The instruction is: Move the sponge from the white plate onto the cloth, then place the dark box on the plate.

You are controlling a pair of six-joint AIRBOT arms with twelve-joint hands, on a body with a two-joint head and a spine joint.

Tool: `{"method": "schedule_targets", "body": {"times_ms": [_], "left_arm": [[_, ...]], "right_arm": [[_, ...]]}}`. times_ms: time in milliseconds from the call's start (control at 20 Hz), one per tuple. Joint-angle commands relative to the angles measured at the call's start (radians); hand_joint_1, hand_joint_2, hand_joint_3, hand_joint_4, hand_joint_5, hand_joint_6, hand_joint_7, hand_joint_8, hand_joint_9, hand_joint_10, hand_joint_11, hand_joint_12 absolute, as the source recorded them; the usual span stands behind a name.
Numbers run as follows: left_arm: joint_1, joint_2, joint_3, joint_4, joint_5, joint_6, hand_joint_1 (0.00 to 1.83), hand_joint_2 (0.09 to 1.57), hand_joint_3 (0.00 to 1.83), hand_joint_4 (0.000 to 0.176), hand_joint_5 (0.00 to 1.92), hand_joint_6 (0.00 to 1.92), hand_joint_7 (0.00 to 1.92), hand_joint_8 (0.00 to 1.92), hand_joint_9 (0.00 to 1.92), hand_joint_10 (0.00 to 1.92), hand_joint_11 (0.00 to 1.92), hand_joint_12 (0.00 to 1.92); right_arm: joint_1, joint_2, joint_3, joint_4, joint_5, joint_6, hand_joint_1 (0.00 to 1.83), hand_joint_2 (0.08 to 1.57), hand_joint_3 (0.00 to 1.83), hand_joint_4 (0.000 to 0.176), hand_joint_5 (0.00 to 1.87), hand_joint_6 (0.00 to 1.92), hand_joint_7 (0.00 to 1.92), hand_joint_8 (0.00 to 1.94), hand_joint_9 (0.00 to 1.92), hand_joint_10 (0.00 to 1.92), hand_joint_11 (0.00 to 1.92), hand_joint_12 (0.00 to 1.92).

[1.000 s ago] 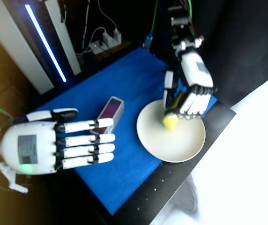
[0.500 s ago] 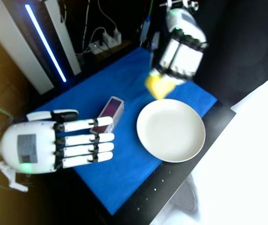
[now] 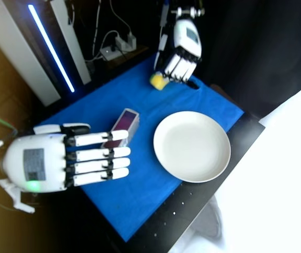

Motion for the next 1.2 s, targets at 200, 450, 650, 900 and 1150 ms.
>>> {"method": "schedule_targets", "body": {"times_ms": [200, 450, 650, 900, 1150], "left_arm": [[0.011, -0.025, 0.0, 0.0, -0.054, 0.005, 0.95, 0.93, 0.0, 0.011, 0.51, 0.0, 0.5, 0.01, 0.52, 0.01, 0.14, 1.02], [0.047, 0.0, -0.028, -0.034, -0.126, 0.005, 0.82, 0.93, 0.0, 0.063, 0.29, 0.0, 0.27, 0.0, 0.25, 0.0, 0.0, 0.49], [0.049, 0.029, -0.052, -0.052, -0.196, 0.022, 0.74, 0.88, 0.0, 0.102, 0.21, 0.0, 0.21, 0.0, 0.22, 0.0, 0.0, 0.62], [0.032, 0.1, -0.09, -0.062, -0.297, 0.074, 0.81, 0.79, 0.0, 0.152, 0.01, 0.0, 0.02, 0.0, 0.04, 0.01, 0.0, 0.27], [-0.002, 0.148, -0.099, -0.085, -0.356, 0.126, 0.77, 0.71, 0.03, 0.176, 0.0, 0.0, 0.0, 0.0, 0.0, 0.0, 0.01, 0.27]], "right_arm": [[0.013, -0.001, 0.002, 0.056, 0.109, 0.01, 0.84, 1.1, 0.0, 0.157, 0.31, 0.0, 0.26, 0.0, 0.16, 0.0, 0.08, 0.03], [0.013, -0.001, -0.005, 0.045, 0.114, 0.01, 0.74, 1.1, 0.0, 0.139, 0.21, 0.0, 0.15, 0.0, 0.07, 0.0, 0.04, 0.02], [0.017, -0.001, -0.014, 0.023, 0.14, 0.01, 0.76, 0.96, 0.0, 0.171, 0.15, 0.0, 0.1, 0.0, 0.02, 0.0, 0.0, 0.0], [0.019, -0.001, -0.013, 0.023, 0.152, 0.01, 0.91, 0.89, 0.0, 0.175, 0.18, 0.0, 0.13, 0.01, 0.07, 0.01, 0.07, 0.02], [0.019, -0.001, -0.01, 0.023, 0.151, 0.01, 0.91, 0.89, 0.0, 0.138, 0.16, 0.0, 0.13, 0.0, 0.1, 0.01, 0.14, 0.05]]}}
